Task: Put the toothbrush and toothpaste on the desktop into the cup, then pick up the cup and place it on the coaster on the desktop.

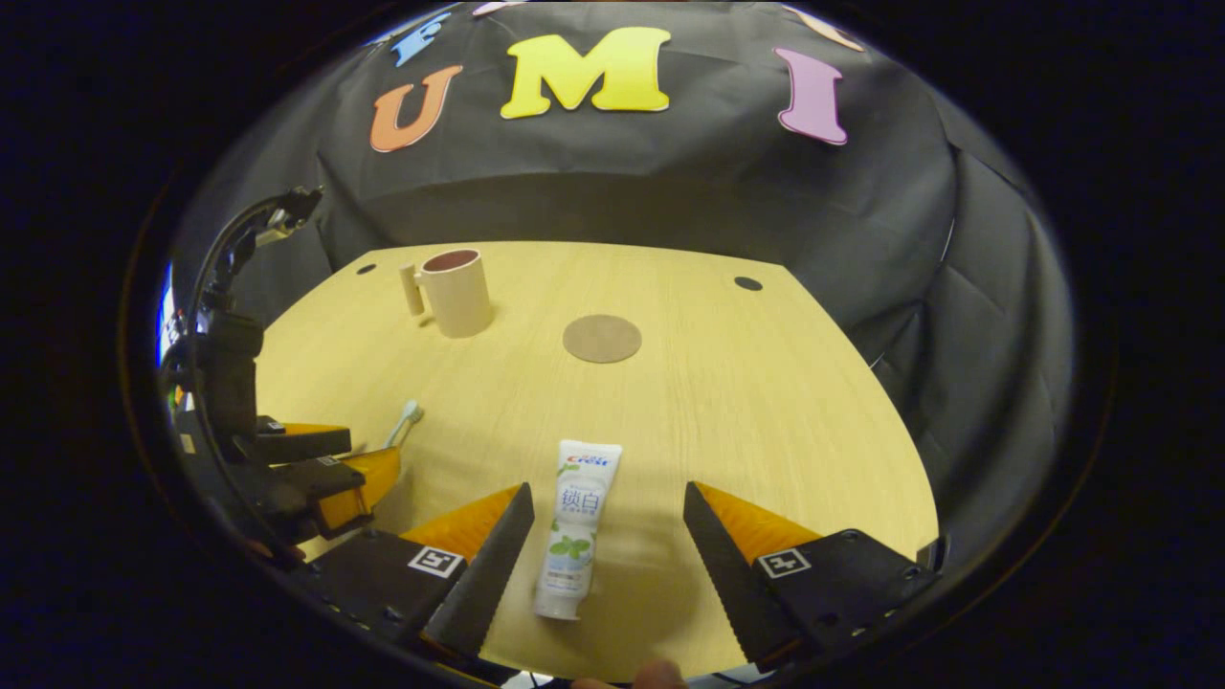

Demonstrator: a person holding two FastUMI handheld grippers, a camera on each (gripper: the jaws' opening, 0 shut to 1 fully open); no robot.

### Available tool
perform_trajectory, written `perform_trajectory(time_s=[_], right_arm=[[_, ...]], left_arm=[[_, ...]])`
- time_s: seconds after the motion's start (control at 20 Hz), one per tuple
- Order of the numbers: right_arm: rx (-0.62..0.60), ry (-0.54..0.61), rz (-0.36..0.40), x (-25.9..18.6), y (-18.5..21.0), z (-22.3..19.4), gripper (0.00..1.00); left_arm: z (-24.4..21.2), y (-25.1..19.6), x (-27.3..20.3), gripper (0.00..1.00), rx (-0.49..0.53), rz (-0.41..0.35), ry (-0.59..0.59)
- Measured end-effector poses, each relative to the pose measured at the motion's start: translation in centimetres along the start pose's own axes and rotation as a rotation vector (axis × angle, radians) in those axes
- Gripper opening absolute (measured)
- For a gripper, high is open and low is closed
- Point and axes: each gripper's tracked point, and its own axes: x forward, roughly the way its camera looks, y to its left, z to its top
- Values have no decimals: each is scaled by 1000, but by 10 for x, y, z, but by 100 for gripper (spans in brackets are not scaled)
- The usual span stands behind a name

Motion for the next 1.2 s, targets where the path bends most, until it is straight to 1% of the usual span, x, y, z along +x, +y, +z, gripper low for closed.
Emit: perform_trajectory(time_s=[0.05, 0.1, 0.15, 0.2, 0.25, 0.3, 0.35, 0.4, 0.45, 0.5, 0.55, 0.6, 0.8, 0.85, 0.9, 1.05, 1.1, 1.15, 1.2], right_arm=[[3, 3, -1, 2, 0, -2, 98], [5, 6, -2, 4, 1, -3, 95], [7, 9, -3, 5, 0, -4, 95], [8, 10, -4, 6, 0, -4, 98], [8, 10, -5, 7, 0, -4, 95], [10, 9, -5, 9, 1, -4, 95], [12, 9, -4, 10, 1, -4, 95], [13, 10, -4, 11, 2, -4, 95], [14, 11, -2, 11, 3, -4, 95], [14, 12, -2, 12, 3, -5, 95], [13, 13, -1, 13, 4, -5, 98], [13, 14, -2, 14, 4, -5, 97], [15, 39, 8, 20, 7, -13, 98], [17, 50, 11, 21, 7, -15, 95], [19, 60, 12, 21, 8, -16, 95], [22, 100, 19, 30, 12, -26, 95], [22, 121, 20, 34, 14, -29, 98], [24, 142, 16, 38, 13, -33, 98], [27, 163, 14, 40, 12, -37, 95]], left_arm=[[-2, -1, 4, 72, -1, 1, 7], [-2, -2, 5, 74, 0, 3, 13], [-4, -3, 6, 65, 2, 2, 20], [-5, -4, 7, 64, 2, 3, 24], [-6, -5, 7, 62, 3, 3, 28], [-4, -7, 8, 58, 8, 1, 30], [-5, -8, 8, 56, 13, -1, 31], [-5, -10, 7, 50, 17, -5, 34], [-4, -13, 9, 46, 19, -4, 37], [-3, -13, 10, 34, 22, -2, 40], [-4, -14, 9, 27, 24, 1, 42], [-4, -15, 9, 23, 23, 5, 42], [-3, -13, 9, 13, 28, 14, 49], [-4, -12, 10, 12, 30, 16, 50], [-3, -12, 10, 10, 27, 18, 50], [-4, -12, 7, 7, 13, 21, 52], [-3, -12, 7, 6, 10, 21, 54], [-3, -10, 7, 6, 0, 22, 55], [-4, -10, 6, 6, -5, 22, 57]])
